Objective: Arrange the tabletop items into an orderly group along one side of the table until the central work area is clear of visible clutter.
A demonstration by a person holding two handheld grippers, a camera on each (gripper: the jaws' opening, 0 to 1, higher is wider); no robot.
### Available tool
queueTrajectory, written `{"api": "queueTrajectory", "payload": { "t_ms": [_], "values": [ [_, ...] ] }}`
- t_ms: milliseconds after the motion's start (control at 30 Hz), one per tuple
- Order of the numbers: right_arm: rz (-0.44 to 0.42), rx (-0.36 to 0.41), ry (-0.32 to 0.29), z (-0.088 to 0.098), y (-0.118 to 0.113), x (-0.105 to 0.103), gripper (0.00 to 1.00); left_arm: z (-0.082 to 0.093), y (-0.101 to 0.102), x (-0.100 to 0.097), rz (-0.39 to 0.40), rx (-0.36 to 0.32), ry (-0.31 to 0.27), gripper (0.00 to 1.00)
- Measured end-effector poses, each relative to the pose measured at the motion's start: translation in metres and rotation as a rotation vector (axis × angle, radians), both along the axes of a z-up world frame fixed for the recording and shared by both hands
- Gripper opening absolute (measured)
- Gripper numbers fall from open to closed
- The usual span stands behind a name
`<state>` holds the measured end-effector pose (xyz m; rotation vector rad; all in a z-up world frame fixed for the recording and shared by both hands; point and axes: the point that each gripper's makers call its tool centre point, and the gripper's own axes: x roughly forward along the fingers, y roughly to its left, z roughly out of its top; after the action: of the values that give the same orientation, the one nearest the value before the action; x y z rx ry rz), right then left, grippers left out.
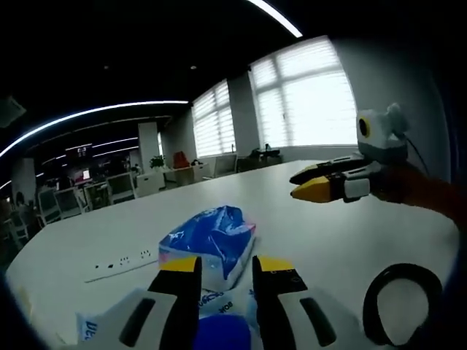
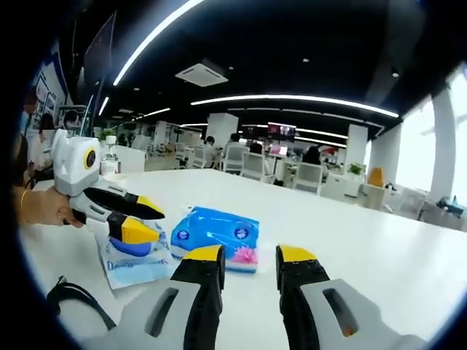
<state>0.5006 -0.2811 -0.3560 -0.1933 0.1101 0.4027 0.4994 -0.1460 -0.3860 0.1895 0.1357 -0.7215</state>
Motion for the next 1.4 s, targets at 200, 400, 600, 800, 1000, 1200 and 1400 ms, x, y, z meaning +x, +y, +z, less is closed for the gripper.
{"api": "queueTrajectory", "payload": {
  "t_ms": [200, 400, 600, 800, 1000, 1200, 1400],
  "values": [
    [0.001, -0.002, -0.009, -0.002, 0.002, 0.012, 0.23, -0.004, -0.004, 0.007, 0.006, -0.006, 0.015, 0.24],
    [-0.003, 0.002, -0.028, 0.003, 0.005, 0.021, 0.22, -0.004, -0.003, 0.011, 0.014, -0.005, 0.017, 0.24],
    [0.008, -0.055, 0.019, -0.005, 0.012, 0.04, 0.22, -0.007, -0.003, 0.016, 0.025, 0.0, 0.019, 0.24],
    [0.017, -0.055, 0.021, -0.01, 0.023, 0.052, 0.22, -0.011, 0.001, 0.02, 0.033, -0.007, 0.027, 0.23],
    [0.008, -0.059, 0.049, -0.029, 0.022, 0.059, 0.22, -0.016, 0.0, 0.026, 0.039, -0.019, 0.048, 0.24],
    [-0.021, -0.014, 0.07, -0.045, 0.021, 0.066, 0.22, -0.018, -0.001, 0.03, 0.043, -0.035, 0.054, 0.24],
    [-0.011, 0.065, 0.086, -0.049, 0.025, 0.066, 0.24, -0.018, -0.004, 0.026, 0.034, -0.022, 0.055, 0.24]
  ]
}}
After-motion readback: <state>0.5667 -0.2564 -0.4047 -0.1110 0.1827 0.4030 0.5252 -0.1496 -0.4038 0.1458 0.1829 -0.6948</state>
